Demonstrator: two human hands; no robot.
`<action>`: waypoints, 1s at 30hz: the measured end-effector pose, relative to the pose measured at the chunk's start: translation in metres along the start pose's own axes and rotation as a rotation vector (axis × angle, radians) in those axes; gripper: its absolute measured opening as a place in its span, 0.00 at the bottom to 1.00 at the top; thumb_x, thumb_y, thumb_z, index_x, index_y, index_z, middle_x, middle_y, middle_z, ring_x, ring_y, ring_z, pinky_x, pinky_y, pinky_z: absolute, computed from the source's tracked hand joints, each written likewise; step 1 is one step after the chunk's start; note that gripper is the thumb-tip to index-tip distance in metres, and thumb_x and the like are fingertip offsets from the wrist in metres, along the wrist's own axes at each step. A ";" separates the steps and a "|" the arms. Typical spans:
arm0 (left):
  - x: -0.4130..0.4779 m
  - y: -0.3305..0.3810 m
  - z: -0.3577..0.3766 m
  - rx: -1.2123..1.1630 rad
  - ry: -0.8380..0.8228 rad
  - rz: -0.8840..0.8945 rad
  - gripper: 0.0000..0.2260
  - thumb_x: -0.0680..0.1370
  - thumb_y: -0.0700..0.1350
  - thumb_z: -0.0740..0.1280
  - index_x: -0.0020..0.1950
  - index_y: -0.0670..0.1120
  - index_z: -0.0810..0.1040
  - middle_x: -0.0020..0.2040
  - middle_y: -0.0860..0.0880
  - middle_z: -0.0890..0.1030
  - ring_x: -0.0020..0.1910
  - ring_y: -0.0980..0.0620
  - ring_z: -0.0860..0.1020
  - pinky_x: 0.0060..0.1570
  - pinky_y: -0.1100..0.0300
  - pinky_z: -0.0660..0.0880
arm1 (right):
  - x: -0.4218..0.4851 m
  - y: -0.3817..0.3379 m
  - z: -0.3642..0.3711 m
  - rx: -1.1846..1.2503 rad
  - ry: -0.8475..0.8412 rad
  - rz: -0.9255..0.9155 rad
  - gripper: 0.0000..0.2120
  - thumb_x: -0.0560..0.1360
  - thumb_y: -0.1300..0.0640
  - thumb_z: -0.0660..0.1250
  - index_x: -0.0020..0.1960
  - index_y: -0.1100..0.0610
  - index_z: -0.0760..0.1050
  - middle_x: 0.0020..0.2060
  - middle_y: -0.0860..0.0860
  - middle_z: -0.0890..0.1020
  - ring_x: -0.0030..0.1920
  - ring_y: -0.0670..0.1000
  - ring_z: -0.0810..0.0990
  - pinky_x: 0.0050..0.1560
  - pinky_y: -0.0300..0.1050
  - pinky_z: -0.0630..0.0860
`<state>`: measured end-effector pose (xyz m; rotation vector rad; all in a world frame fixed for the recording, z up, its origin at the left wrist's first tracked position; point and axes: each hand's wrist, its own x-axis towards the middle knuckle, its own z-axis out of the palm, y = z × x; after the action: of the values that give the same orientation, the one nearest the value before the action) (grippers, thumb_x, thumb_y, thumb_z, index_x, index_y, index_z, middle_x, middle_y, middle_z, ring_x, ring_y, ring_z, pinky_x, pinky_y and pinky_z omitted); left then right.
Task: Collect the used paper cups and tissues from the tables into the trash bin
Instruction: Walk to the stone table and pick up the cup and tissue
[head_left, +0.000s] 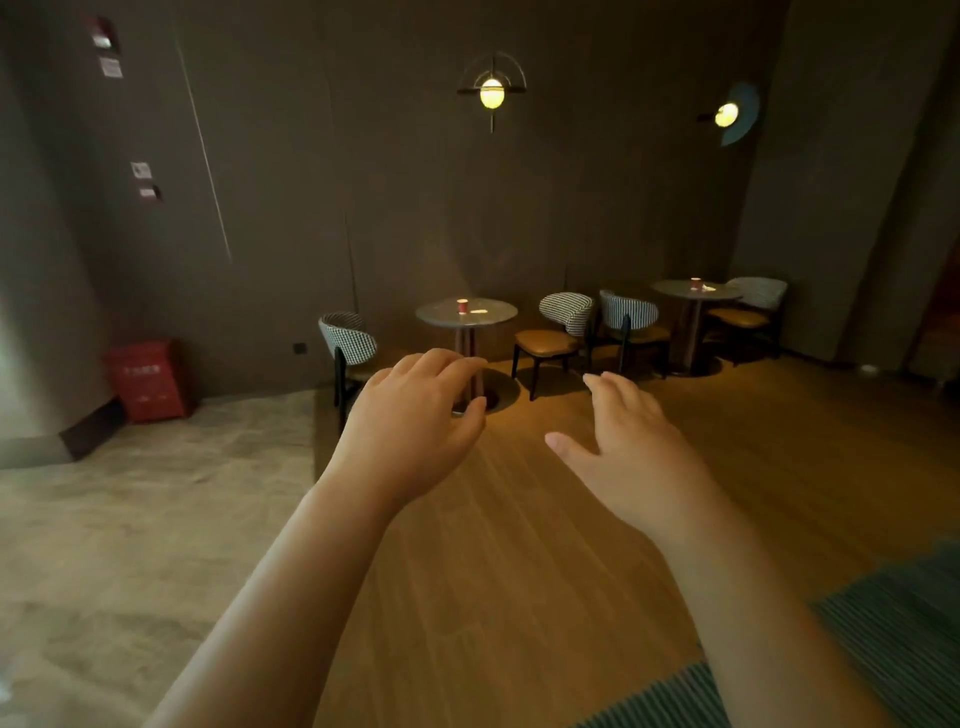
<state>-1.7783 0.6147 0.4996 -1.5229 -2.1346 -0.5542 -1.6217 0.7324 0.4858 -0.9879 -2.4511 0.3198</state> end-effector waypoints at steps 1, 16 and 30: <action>0.015 -0.011 0.014 -0.005 0.001 -0.002 0.21 0.79 0.56 0.56 0.71 0.55 0.66 0.66 0.55 0.72 0.64 0.55 0.70 0.60 0.60 0.66 | 0.022 0.003 0.011 -0.008 0.002 0.005 0.35 0.77 0.40 0.59 0.77 0.49 0.48 0.76 0.47 0.52 0.75 0.50 0.51 0.71 0.50 0.57; 0.278 -0.214 0.214 -0.039 -0.088 -0.047 0.23 0.79 0.58 0.56 0.73 0.54 0.63 0.68 0.54 0.70 0.65 0.54 0.69 0.63 0.56 0.69 | 0.363 0.018 0.159 -0.042 0.029 0.049 0.32 0.76 0.38 0.58 0.75 0.49 0.54 0.74 0.47 0.59 0.73 0.49 0.57 0.70 0.50 0.61; 0.502 -0.344 0.405 0.054 -0.199 -0.107 0.23 0.80 0.58 0.52 0.74 0.53 0.62 0.72 0.53 0.65 0.71 0.53 0.63 0.68 0.53 0.61 | 0.662 0.079 0.275 0.002 -0.039 0.044 0.33 0.77 0.38 0.56 0.76 0.49 0.51 0.76 0.48 0.54 0.75 0.50 0.51 0.72 0.52 0.56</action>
<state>-2.3004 1.1223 0.4389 -1.4962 -2.3724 -0.3898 -2.1303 1.2421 0.4443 -1.0447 -2.4660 0.3590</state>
